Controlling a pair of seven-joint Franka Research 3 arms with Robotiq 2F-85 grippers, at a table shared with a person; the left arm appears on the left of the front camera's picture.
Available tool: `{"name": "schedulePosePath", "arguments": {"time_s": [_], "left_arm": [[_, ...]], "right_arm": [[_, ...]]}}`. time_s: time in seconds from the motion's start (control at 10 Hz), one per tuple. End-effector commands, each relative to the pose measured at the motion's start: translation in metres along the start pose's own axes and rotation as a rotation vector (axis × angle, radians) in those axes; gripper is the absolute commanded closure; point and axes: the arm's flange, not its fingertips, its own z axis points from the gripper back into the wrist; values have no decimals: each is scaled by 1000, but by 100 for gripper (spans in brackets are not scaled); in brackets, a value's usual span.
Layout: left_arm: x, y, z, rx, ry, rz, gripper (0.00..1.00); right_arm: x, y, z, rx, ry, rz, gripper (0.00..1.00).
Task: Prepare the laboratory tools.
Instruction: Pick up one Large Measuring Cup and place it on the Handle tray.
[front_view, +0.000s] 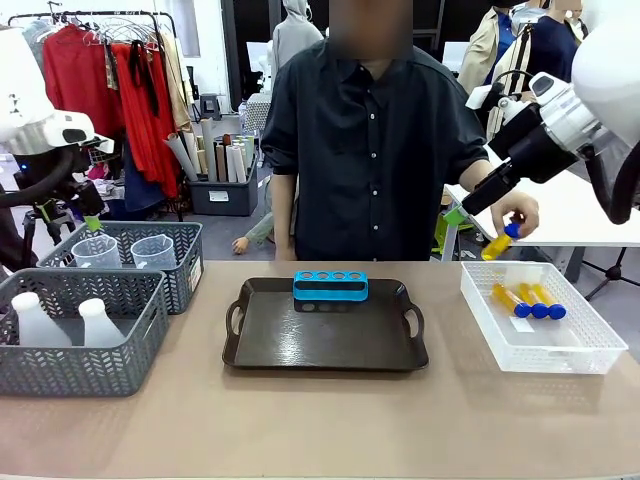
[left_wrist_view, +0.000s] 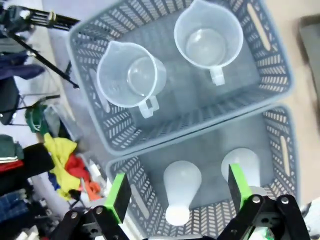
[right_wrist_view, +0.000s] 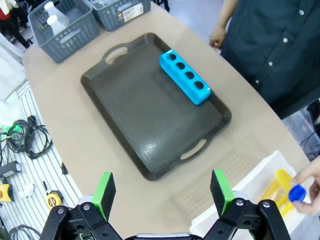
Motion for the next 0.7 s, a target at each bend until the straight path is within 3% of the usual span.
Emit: {"name": "schedulePosePath", "arguments": {"time_s": [0.0, 0.4, 0.6], "left_arm": [[-1, -3, 0, 2, 15, -30, 0], [1, -4, -1, -1, 7, -11, 0], [24, 4, -28, -15, 39, 59, 0]], "right_arm": [[1, 0, 1, 15, -14, -3, 0], [1, 0, 1, 15, -14, -3, 0], [1, 0, 1, 15, -14, -3, 0]]}}
